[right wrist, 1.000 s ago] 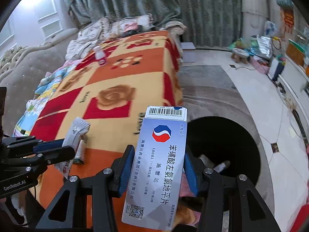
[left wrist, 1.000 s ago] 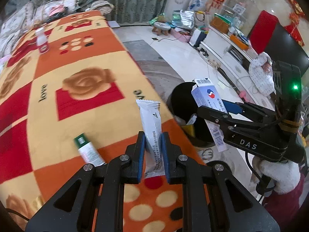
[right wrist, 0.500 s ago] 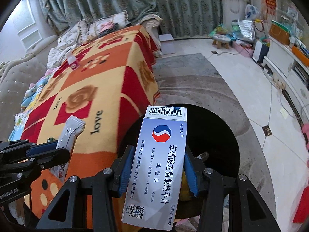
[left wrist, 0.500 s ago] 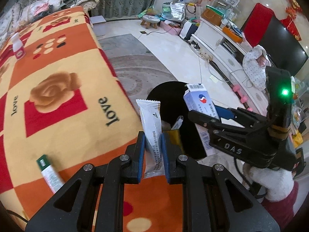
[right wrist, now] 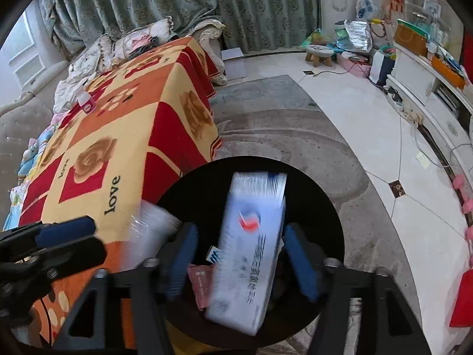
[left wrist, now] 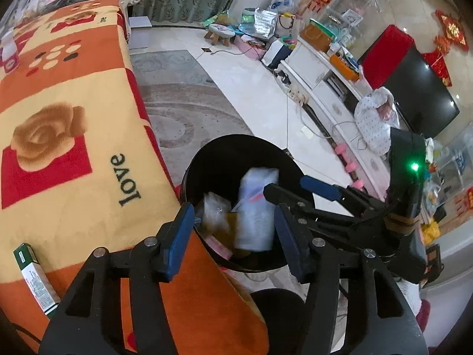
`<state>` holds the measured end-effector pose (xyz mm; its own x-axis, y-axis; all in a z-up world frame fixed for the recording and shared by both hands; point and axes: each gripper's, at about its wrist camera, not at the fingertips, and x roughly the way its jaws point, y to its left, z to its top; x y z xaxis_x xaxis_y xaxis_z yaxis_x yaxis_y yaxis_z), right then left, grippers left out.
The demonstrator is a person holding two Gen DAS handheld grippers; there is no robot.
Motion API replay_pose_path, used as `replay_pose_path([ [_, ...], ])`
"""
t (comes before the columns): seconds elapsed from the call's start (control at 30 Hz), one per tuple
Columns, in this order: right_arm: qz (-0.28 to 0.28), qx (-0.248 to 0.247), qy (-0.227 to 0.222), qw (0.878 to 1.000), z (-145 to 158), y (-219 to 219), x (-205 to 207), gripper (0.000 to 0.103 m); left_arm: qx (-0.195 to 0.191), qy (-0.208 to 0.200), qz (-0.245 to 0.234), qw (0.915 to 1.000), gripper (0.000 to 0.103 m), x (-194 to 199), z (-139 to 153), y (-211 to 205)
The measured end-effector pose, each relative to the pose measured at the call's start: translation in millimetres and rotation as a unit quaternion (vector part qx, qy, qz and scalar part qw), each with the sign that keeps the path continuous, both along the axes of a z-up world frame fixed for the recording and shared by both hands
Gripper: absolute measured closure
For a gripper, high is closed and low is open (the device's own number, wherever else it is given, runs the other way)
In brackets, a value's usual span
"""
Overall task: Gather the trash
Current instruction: 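Open both tools to drop the sachet and box into the bin, then move both tools back to the blanket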
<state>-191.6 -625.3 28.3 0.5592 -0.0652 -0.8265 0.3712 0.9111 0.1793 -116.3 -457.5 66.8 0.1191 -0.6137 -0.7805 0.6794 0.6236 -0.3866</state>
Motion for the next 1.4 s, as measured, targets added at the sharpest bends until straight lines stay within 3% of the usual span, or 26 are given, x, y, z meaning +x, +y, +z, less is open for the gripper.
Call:
replay_pose_path([
  [0.47, 0.031, 0.006, 0.000, 0.999, 1, 31, 1, 0.036, 0.030, -0.040, 0.030, 0.9983, 0.048, -9, 13, 32],
  [0.77, 0.066, 0.005, -0.010, 0.998, 15, 65, 5, 0.036, 0.045, -0.059, 0.065, 0.9951, 0.048, -9, 21, 76],
  [1.1, 0.132, 0.012, -0.015, 0.991, 21, 129, 24, 0.036, 0.061, -0.072, 0.107, 0.9899, 0.048, -9, 25, 147],
  [1.4, 0.196, 0.022, -0.018, 0.980, 21, 190, 44, 0.036, 0.090, -0.067, 0.156, 0.9813, 0.048, -5, 20, 252],
])
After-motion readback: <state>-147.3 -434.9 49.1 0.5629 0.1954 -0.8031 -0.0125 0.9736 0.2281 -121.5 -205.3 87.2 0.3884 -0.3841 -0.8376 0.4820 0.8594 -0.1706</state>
